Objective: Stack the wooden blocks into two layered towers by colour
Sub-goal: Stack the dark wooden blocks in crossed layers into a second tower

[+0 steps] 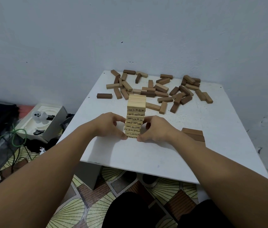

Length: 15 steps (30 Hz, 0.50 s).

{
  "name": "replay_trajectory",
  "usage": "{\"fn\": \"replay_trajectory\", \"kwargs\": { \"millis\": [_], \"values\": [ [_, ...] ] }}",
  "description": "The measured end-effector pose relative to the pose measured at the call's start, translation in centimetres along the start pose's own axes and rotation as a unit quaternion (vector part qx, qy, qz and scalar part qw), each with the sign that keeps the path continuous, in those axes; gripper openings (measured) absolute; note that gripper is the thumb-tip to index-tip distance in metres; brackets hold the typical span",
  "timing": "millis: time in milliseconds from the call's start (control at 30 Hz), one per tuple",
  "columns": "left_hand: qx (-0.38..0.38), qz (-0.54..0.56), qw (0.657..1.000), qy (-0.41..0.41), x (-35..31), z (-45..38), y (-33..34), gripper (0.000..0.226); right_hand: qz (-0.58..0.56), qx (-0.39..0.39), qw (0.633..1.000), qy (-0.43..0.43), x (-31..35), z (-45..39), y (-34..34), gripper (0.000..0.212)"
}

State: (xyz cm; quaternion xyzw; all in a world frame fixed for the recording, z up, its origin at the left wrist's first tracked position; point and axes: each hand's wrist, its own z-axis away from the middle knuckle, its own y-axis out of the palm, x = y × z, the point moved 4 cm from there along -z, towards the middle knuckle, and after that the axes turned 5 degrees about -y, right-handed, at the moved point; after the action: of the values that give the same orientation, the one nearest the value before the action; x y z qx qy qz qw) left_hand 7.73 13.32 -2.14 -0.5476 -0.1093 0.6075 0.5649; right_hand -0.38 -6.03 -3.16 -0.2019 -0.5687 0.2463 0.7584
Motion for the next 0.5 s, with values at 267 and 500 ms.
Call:
{"fn": "replay_trajectory", "kwargs": {
  "millis": [267, 500],
  "values": [
    [-0.003, 0.01, 1.0, -0.016, 2.3, 1.0, -1.5, 0.055, 0.038, -0.011, 0.999, 0.006, 2.1, -1.0, 2.2, 0.06],
    [-0.012, 0.009, 1.0, -0.023, 4.2, 2.1, -3.1, 0.053, 0.078, -0.007, 0.997, -0.003, 4.3, -1.8, 3.9, 0.05]
  ]
}}
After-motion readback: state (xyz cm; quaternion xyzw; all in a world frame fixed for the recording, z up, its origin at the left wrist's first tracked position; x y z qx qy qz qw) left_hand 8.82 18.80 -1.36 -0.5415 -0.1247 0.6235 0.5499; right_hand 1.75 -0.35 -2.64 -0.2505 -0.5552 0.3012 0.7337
